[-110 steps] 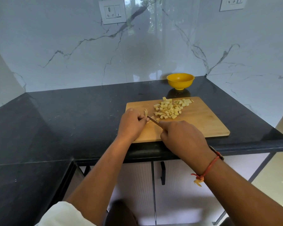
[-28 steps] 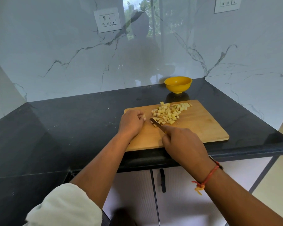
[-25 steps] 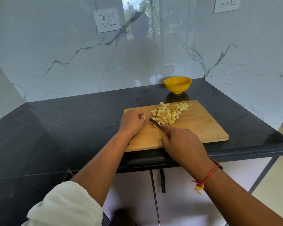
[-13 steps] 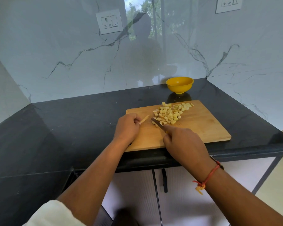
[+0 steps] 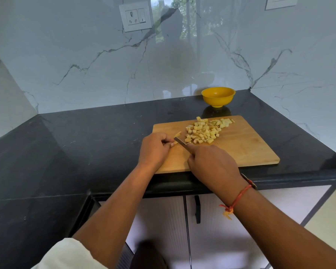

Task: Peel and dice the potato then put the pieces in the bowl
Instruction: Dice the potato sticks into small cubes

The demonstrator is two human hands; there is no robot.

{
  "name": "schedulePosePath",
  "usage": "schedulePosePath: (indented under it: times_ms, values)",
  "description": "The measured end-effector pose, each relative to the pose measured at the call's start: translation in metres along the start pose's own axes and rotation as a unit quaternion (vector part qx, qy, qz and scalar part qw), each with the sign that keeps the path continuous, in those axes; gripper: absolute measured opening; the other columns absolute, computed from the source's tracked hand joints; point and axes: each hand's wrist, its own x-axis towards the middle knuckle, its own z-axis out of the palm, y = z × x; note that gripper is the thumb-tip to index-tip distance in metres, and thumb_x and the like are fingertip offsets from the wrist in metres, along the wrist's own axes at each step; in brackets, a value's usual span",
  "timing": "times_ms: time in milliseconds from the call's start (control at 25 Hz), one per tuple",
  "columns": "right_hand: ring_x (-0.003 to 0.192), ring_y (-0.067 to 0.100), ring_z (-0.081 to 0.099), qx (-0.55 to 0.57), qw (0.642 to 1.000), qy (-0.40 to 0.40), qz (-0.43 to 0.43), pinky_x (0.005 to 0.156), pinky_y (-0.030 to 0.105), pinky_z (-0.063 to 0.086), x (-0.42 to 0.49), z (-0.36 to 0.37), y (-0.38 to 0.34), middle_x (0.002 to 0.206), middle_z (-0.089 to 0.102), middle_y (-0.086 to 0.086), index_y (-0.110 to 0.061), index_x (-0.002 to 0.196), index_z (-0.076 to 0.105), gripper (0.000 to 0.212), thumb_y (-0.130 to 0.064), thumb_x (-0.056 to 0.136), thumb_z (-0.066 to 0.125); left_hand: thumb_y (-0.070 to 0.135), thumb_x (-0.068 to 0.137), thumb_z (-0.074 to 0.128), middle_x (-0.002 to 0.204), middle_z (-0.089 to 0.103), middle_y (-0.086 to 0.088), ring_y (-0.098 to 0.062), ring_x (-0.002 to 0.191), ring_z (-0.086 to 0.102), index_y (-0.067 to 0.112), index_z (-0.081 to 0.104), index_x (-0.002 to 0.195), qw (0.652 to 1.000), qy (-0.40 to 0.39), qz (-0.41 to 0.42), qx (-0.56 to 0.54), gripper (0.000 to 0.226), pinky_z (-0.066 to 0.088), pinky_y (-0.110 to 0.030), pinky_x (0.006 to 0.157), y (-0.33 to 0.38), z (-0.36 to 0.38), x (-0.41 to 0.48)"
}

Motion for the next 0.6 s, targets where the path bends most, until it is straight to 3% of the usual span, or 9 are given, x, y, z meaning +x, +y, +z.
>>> schedulePosePath:
  times_ms: [320, 440, 600]
  values:
    - [0.100, 0.021, 0.061, -0.074, 0.994, -0.081, 0.019, 0.083, 0.037, 0.053, 0.011, -0.006, -0.008, 0.110, 0.060, 0.003, -0.032, 0.145, 0.047, 0.043, -0.022, 0.102, 0.048, 0.021, 0.091, 0.070, 0.098, 0.073, 0.007, -0.002, 0.087, 0.061, 0.020, 0.077, 0.100, 1.000, 0.015, -0.006, 0.009, 0.011, 0.046, -0.016, 0.083, 0.000, 0.003, 0.000]
    - [0.094, 0.018, 0.059, -0.089, 0.994, -0.065, 0.003, 0.079, 0.035, 0.053, -0.002, -0.010, 0.000, 0.101, 0.057, 0.001, -0.033, 0.141, 0.048, 0.039, -0.024, 0.104, 0.046, 0.023, 0.092, 0.069, 0.099, 0.073, 0.009, -0.001, 0.086, 0.060, 0.022, 0.076, 0.100, 1.000, 0.022, -0.011, 0.018, 0.011, 0.035, -0.005, 0.073, -0.001, 0.005, 0.000]
    - [0.093, 0.019, 0.062, -0.081, 0.997, -0.005, 0.006, 0.075, 0.035, 0.055, -0.011, -0.015, 0.010, 0.110, 0.063, 0.001, -0.039, 0.149, 0.039, 0.045, -0.028, 0.105, 0.039, 0.026, 0.091, 0.071, 0.097, 0.071, 0.010, 0.000, 0.083, 0.058, 0.023, 0.075, 0.098, 0.999, 0.025, -0.003, 0.019, 0.009, 0.039, -0.010, 0.074, -0.003, 0.006, -0.001]
